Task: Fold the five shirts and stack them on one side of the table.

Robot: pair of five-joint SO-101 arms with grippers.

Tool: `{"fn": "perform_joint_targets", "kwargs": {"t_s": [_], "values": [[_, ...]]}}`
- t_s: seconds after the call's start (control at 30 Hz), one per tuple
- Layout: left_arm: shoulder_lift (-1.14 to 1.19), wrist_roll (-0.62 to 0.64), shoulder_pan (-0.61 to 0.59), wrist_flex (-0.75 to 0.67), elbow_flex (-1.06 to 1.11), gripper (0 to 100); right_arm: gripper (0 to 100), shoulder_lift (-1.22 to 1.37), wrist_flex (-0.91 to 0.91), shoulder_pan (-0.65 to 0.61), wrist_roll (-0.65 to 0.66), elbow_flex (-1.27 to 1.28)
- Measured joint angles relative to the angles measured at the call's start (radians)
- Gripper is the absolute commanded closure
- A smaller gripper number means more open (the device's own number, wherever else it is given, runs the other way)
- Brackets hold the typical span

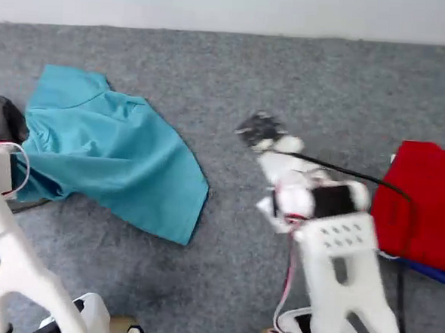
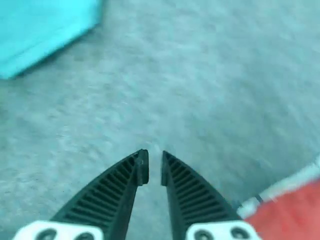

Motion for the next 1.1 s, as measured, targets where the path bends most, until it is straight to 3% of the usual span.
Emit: {"fn": "perform_joint_targets", "kwargs": {"t_s": [0.23,0.43,0.67,0.93,1.1], "values": [[-0.002,0.018,-0.1,-0.035,0.008,99,91.0,0.321,-0.018,-0.222,-0.017,-0.123],[-0.002,0.021,-0.103,-0.037,0.008,99,80.9,0.566,-0.012,-0.358,-0.018,-0.288],[-0.002,0.046,-0.103,-0.037,0.008,99,80.1,0.812,-0.008,-0.497,-0.11,-0.479],[-0.002,0.057,-0.103,-0.037,0.014,99,80.2,0.982,-0.008,-0.643,-0.161,-0.618],[-0.002,0.058,-0.103,-0.057,0.052,99,80.2,1.039,-0.009,-0.652,-0.175,-0.632]]}}
